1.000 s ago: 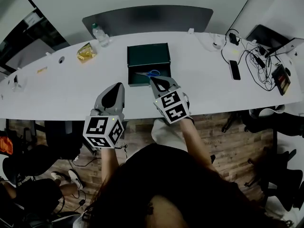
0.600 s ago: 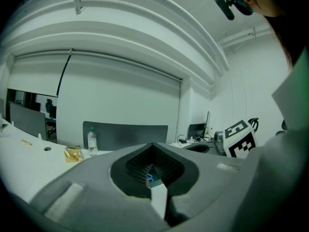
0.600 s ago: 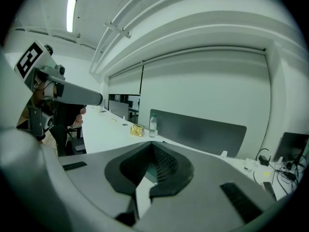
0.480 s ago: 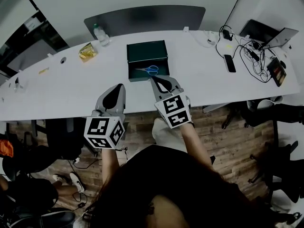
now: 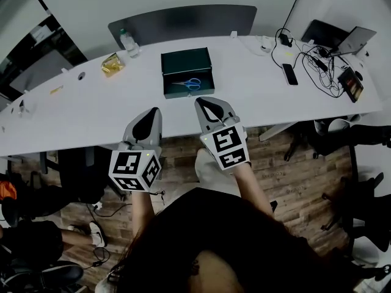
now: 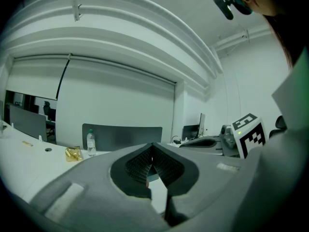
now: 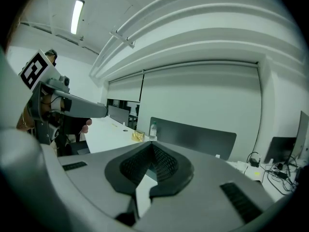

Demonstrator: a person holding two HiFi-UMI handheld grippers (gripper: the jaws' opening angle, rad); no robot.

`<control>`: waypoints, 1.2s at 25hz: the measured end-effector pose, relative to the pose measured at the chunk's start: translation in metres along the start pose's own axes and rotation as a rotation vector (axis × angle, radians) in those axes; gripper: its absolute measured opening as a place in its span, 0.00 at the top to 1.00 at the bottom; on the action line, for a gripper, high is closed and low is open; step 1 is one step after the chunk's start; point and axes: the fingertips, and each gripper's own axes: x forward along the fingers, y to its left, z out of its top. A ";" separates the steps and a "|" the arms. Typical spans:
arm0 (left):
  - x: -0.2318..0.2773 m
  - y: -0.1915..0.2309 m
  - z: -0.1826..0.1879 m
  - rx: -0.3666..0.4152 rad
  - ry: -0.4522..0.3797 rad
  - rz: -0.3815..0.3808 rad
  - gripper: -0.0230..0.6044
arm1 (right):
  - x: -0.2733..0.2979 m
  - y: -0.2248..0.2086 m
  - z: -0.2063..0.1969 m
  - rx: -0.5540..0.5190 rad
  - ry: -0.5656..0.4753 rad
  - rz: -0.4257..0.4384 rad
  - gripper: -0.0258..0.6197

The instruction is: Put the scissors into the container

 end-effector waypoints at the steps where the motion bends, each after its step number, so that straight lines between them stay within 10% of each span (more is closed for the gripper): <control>1: -0.003 -0.002 0.000 0.000 -0.002 -0.002 0.94 | -0.004 0.002 0.001 0.000 -0.003 -0.002 0.95; 30: -0.052 -0.033 -0.006 -0.008 -0.030 -0.061 0.94 | -0.069 0.041 0.015 -0.013 -0.023 -0.044 0.95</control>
